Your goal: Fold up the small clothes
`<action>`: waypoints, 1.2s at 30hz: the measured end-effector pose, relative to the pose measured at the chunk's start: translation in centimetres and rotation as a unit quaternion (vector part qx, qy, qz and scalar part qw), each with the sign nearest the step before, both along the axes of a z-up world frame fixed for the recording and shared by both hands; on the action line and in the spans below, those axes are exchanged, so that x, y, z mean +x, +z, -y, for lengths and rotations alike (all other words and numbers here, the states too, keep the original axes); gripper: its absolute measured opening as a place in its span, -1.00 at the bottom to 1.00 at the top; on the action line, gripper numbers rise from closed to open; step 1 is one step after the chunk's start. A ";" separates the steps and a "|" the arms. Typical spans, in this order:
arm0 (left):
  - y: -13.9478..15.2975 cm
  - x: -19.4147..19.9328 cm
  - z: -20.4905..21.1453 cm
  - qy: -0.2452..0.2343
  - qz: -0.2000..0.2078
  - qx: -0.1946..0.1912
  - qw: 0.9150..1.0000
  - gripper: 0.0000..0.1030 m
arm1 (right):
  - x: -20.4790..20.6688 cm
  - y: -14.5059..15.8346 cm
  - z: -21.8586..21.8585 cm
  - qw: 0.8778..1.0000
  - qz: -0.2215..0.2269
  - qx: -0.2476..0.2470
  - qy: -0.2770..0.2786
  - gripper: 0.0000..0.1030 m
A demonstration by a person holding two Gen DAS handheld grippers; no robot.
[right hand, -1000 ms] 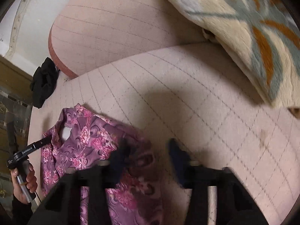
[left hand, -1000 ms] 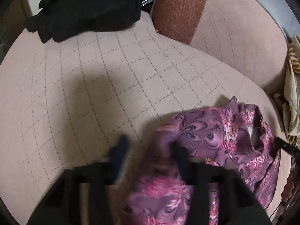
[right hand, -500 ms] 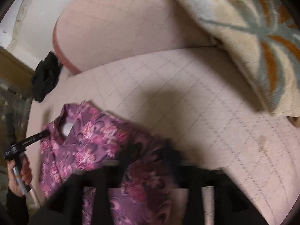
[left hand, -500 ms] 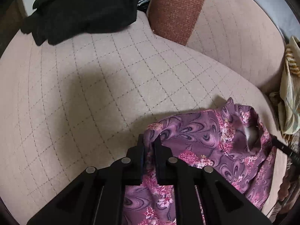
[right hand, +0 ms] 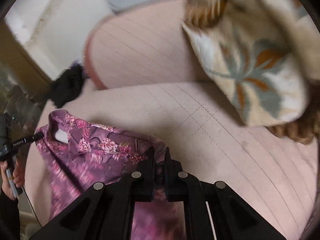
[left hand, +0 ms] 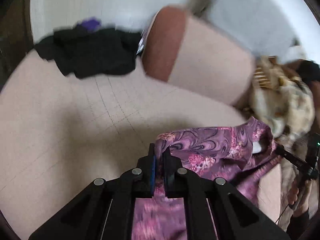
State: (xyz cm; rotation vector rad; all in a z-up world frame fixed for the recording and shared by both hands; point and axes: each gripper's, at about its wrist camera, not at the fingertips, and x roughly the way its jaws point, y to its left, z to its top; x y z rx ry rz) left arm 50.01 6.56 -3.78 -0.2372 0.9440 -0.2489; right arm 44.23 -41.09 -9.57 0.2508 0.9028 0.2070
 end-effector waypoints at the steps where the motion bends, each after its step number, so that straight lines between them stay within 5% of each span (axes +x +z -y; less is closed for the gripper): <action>1: 1.3 -2.1 -0.2 -0.005 0.014 0.001 1.000 -0.89 | -2.0 1.1 -0.1 1.000 0.011 -0.003 0.005 -0.89; 5: 4.4 -11.7 -0.7 -0.015 0.033 -0.014 0.999 -0.89 | -11.7 4.6 -0.7 0.999 0.049 -0.010 0.017 -0.89; 8: 4.0 -19.8 -1.2 -0.013 0.028 -0.023 0.999 -0.89 | -19.3 4.5 -1.4 0.998 0.060 0.007 0.019 -0.89; 10: 2.3 -22.9 -1.1 -0.013 0.009 -0.021 1.000 -0.89 | -23.2 2.8 -1.7 0.998 0.051 0.026 0.013 -0.88; 14: -6.2 -26.8 -0.7 0.008 -0.071 -0.026 0.997 -0.89 | -29.2 -3.8 -2.1 0.997 0.008 0.055 -0.045 -0.88; 18: -11.8 -30.1 -0.1 0.039 -0.104 -0.045 0.993 -0.89 | -31.3 -9.9 -2.9 0.990 -0.050 0.049 -0.123 -0.88; 22: -9.5 -32.1 0.5 0.031 -0.061 -0.063 0.996 -0.89 | -31.7 -7.5 -3.9 0.991 -0.007 -0.001 -0.130 -0.88; 26: -8.2 -33.9 1.1 0.015 -0.026 -0.034 0.999 -0.88 | -33.0 -6.3 -3.6 0.991 0.011 -0.008 -0.132 -0.88; 32: -9.9 -34.1 2.5 -0.012 -0.061 0.042 0.997 -0.84 | -33.2 -8.0 -2.5 0.990 -0.029 0.019 -0.136 -0.79; 33: -9.7 -34.6 2.6 -0.013 -0.056 0.046 0.997 -0.81 | -33.4 -7.6 -2.7 0.991 -0.022 0.014 -0.133 -0.78; 36: -9.0 -35.6 2.3 -0.016 -0.059 0.039 0.997 -0.18 | -34.6 -7.2 -2.9 0.990 -0.013 0.013 -0.138 -0.65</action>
